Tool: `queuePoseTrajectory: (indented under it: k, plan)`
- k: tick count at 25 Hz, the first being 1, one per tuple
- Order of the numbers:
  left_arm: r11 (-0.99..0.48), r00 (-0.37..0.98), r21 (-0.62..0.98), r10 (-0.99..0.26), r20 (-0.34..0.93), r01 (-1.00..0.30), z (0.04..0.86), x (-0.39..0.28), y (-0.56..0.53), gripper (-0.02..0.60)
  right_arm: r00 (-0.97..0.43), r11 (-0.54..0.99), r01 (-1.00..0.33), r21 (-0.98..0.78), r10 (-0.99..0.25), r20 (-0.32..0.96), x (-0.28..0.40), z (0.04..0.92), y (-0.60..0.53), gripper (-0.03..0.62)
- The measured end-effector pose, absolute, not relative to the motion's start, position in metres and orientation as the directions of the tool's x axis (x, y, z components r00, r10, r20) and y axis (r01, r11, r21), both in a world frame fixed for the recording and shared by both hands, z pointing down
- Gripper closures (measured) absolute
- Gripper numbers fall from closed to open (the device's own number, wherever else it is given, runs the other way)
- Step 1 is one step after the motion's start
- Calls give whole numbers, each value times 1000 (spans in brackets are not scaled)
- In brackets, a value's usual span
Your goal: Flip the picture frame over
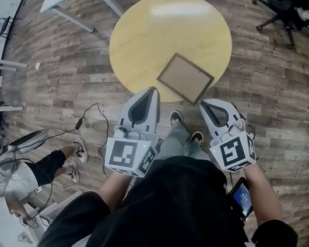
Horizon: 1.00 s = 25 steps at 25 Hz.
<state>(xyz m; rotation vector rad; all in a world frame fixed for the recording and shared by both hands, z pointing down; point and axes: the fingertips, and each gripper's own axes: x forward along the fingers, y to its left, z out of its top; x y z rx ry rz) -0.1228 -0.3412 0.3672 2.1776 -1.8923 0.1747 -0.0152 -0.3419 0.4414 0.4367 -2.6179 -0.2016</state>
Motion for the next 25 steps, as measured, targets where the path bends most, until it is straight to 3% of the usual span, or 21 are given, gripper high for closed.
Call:
queuePoseTrajectory:
  k: [12, 21, 25]
  plan:
    - [-181, 219, 165, -942, 255, -969, 387, -181, -397, 558, -761, 994, -89, 65, -110, 639, -44, 548, -351, 572]
    - [-268, 307, 178, -919, 248, -947, 416, -187, -412, 558, -625, 986, 46, 160, -97, 775, -47, 614, -345, 568]
    - [-271, 310, 169, -908, 281, -948, 427, -183, -418, 558, -603, 986, 97, 135, -50, 796, -48, 638, -337, 472]
